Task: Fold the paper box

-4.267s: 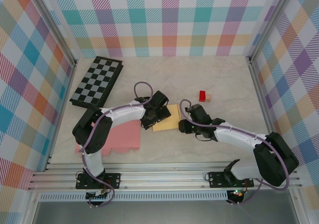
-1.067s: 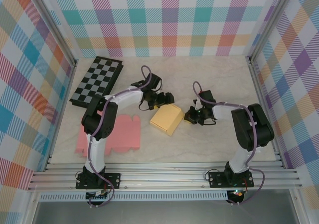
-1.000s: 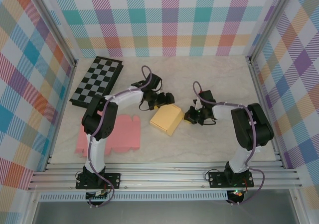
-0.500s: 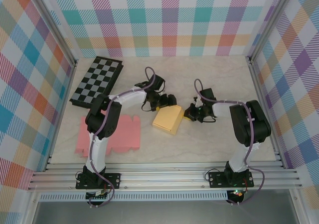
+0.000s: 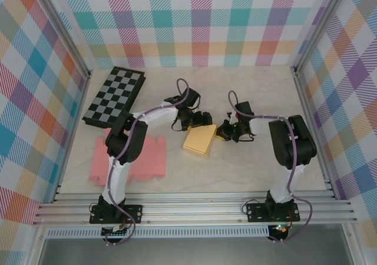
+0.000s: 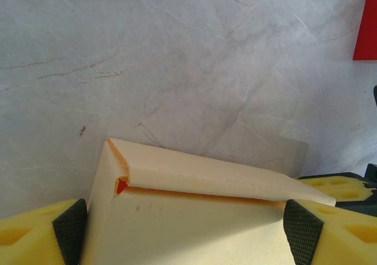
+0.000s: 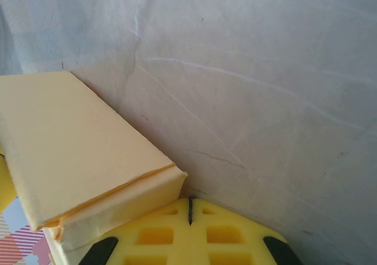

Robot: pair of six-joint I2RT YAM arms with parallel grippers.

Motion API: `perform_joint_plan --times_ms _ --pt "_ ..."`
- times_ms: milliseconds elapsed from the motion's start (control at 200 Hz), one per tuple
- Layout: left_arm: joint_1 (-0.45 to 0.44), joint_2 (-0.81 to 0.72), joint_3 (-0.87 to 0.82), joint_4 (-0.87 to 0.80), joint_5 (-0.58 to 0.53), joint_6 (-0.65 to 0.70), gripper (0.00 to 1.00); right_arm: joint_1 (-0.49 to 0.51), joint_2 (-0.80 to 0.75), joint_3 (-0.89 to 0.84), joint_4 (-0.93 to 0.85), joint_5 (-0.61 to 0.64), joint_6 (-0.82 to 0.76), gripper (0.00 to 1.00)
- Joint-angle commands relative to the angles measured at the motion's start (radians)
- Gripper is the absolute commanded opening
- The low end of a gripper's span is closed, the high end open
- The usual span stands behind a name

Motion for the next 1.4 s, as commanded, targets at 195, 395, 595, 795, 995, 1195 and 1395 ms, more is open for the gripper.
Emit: perform_joint_plan --times_ms 195,395,595,795,995,1195,1395 --pt "-0.093 0.012 0.086 -0.013 0.083 0.027 0.86 0.063 -0.026 0.084 -0.057 -0.038 -0.12 0.0" --pt "-0.023 -0.009 0.06 -0.061 0.009 0.018 0.87 0.021 -0.048 0.03 -0.118 0.062 -0.087 0.0" --pt "0.045 -0.082 -0.007 -0.045 -0.023 0.029 0.9 -0.02 -0.111 -0.016 -0.161 0.102 -0.087 0.0" --pt "0.087 -0.201 -0.149 -0.01 -0.027 0.029 0.91 -0.019 -0.201 -0.08 -0.206 0.096 -0.072 0.0" --pt "0.065 -0.319 -0.389 0.096 0.029 -0.015 0.9 0.031 -0.311 -0.227 -0.132 0.069 0.046 0.0" --pt "0.035 -0.384 -0.488 0.137 0.021 -0.044 0.9 0.163 -0.347 -0.288 -0.058 0.108 0.137 0.0" --pt "0.003 -0.371 -0.492 0.161 0.014 -0.069 0.9 0.221 -0.342 -0.302 0.012 0.15 0.193 0.0"
